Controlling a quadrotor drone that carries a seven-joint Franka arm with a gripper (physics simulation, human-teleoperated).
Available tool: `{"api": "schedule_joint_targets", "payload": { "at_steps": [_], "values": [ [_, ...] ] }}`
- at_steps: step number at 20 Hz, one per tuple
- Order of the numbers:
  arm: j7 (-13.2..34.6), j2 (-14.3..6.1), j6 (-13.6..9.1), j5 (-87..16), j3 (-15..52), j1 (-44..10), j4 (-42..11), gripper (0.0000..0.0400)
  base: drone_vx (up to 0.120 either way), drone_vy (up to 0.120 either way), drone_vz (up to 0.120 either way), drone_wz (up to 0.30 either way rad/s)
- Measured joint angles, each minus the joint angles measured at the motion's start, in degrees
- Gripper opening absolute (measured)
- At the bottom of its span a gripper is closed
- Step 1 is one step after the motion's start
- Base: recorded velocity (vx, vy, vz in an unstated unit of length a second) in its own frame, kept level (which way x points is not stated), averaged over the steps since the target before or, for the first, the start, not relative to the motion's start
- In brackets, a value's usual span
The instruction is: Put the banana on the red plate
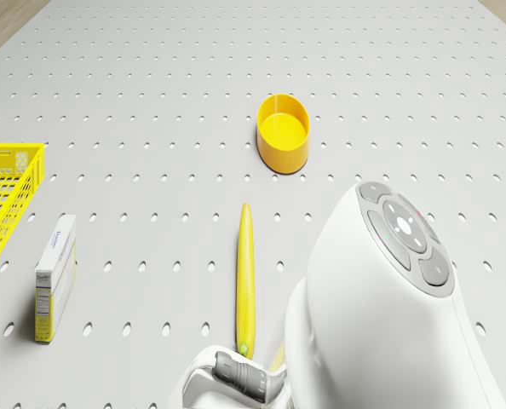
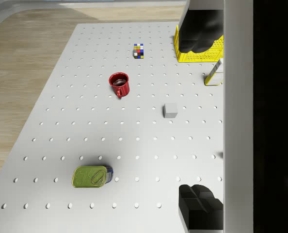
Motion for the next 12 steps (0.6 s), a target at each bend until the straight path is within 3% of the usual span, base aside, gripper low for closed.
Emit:
{"api": "schedule_joint_targets", "payload": {
  "at_steps": [5,12],
  "values": [
    [5.8,-3.0,-3.8,-5.6,4.4,-8.8,-1.9,0.0400,0.008,0.000,-0.120,0.000],
    [9.4,-6.0,-4.9,-7.2,7.0,-14.2,-2.4,0.0400,0.120,0.000,-0.120,0.000]
  ]
}}
